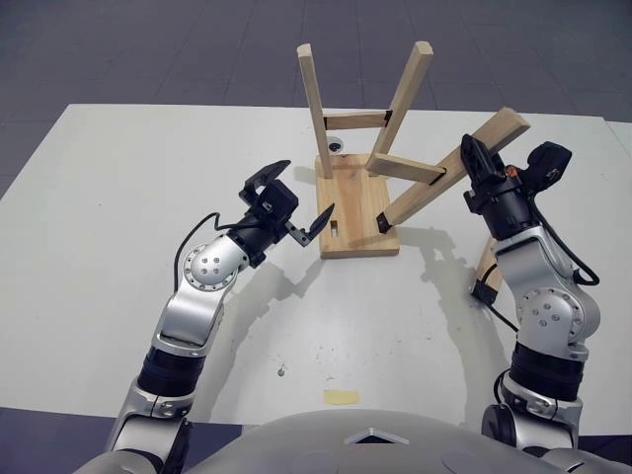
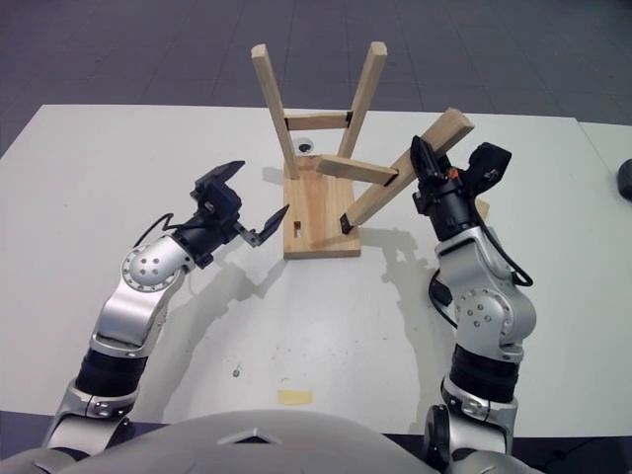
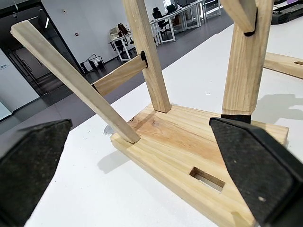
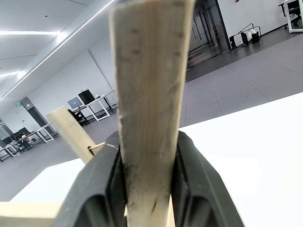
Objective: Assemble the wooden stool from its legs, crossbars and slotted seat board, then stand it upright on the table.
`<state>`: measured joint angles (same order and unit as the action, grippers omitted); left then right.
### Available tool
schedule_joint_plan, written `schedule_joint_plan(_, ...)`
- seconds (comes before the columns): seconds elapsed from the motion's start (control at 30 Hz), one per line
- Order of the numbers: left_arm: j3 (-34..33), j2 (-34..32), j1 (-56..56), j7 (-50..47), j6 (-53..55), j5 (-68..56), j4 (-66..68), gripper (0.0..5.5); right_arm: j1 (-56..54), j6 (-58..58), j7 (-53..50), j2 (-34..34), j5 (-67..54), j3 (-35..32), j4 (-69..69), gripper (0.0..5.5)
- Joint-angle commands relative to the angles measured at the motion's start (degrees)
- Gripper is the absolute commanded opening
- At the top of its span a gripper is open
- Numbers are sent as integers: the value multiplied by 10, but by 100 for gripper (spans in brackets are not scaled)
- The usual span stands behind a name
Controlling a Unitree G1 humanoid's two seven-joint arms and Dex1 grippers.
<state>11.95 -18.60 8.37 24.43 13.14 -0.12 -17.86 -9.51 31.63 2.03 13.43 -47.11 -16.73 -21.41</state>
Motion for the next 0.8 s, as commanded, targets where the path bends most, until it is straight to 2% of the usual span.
schedule_joint_plan(0.03, 4, 2, -4, -1, -8, 7, 6, 540, -8, -2, -3, 1, 18, 0, 11, 101)
schedule_joint_plan(0.23, 5, -2, -2, 3, -11, 10, 8, 540, 5, 38, -27, 26, 66, 17, 10, 101)
schedule_joint_plan(0.5, 6, -3, -4, 4, -10, 11, 7, 540, 23, 65, -39, 29, 60, 21, -27, 101)
schedule_joint_plan(0.8, 8, -3, 0, 4, -10, 13, 7, 540, 67, 106, -85, 18, 110, 73, -52, 101)
